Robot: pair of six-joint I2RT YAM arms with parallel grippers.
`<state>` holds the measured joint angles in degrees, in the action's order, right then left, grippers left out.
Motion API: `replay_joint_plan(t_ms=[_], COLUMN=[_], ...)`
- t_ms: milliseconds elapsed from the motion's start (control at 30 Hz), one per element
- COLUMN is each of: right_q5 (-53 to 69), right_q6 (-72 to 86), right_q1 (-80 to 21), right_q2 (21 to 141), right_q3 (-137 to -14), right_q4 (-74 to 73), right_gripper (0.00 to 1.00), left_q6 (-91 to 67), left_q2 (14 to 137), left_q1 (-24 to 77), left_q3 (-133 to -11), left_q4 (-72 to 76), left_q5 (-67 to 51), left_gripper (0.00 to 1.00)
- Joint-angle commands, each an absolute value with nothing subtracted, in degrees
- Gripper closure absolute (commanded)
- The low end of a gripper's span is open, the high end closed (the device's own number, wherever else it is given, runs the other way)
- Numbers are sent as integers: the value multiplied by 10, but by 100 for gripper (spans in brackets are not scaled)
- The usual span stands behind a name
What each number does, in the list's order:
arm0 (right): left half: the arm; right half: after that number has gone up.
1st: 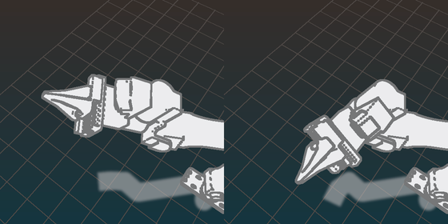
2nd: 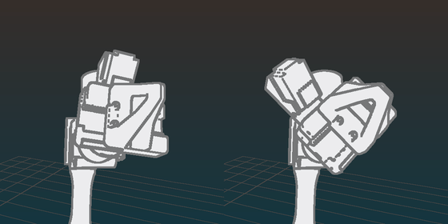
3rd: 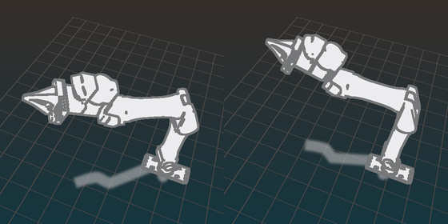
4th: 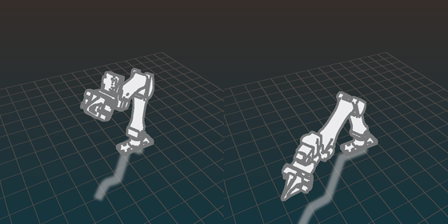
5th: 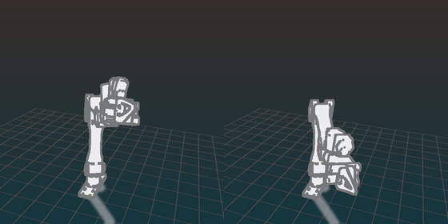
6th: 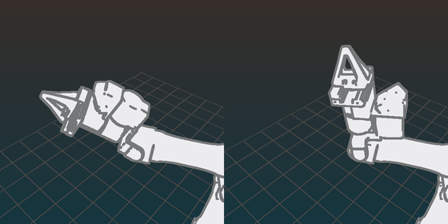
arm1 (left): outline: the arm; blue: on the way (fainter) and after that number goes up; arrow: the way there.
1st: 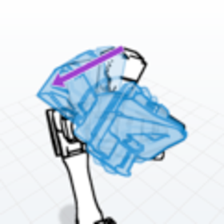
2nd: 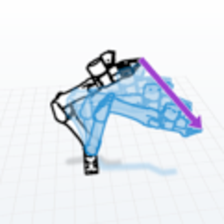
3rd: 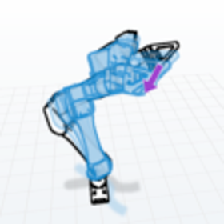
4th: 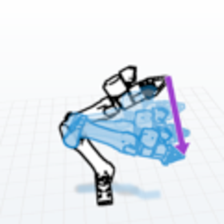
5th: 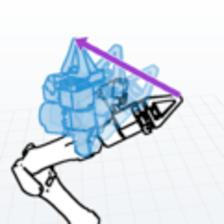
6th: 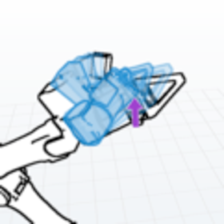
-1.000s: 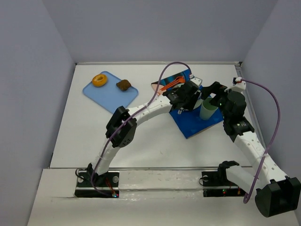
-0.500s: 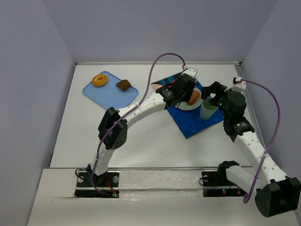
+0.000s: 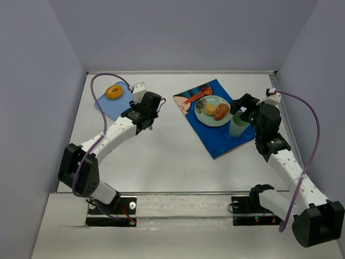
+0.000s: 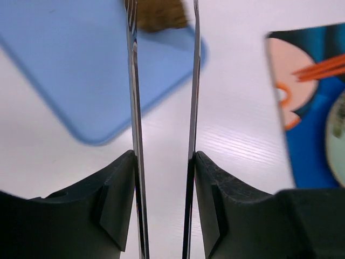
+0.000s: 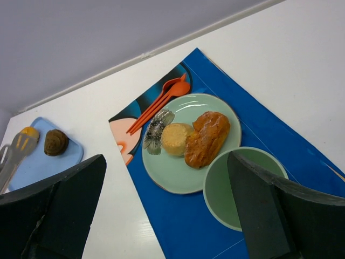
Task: Place the bread
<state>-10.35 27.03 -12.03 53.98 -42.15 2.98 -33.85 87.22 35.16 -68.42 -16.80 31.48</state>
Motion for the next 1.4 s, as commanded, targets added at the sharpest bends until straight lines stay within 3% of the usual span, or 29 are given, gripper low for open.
replay_joint_plan(t_ms=[0,100,233,300,400,767,900,1367], right_q5=[-108,-98,-101,-103,-105,-111,-110,-118], right_q6=[276,277,277,281,283,286,286,290], right_q1=[-120,-120,-120,-120,-120,-120,-120,-120], right_q2=[543,548,548,546,546,552,551,527], right_q3=[-425,-428,-428,-427,-426,-428,-427,-421], right_q4=[46,45,46,45,45,46,45,45], right_gripper=[0,0,0,0,0,0,0,0], left_q6=[-485,-526,-495,-482,-496,-512,-533,-535], left_q2=[789,767,768,786,812,847,827,600], left_q1=[290,231,152,138,124,95,95,95], left_q3=[-606,-557,-512,-508,-514,-518,-520,-493], left_q4=[-198,-201,-144,-137,-156,-199,-230,-220], left_q5=[413,449,386,373,368,356,369,366], left_gripper=[44,41,39,40,30,22,1,1])
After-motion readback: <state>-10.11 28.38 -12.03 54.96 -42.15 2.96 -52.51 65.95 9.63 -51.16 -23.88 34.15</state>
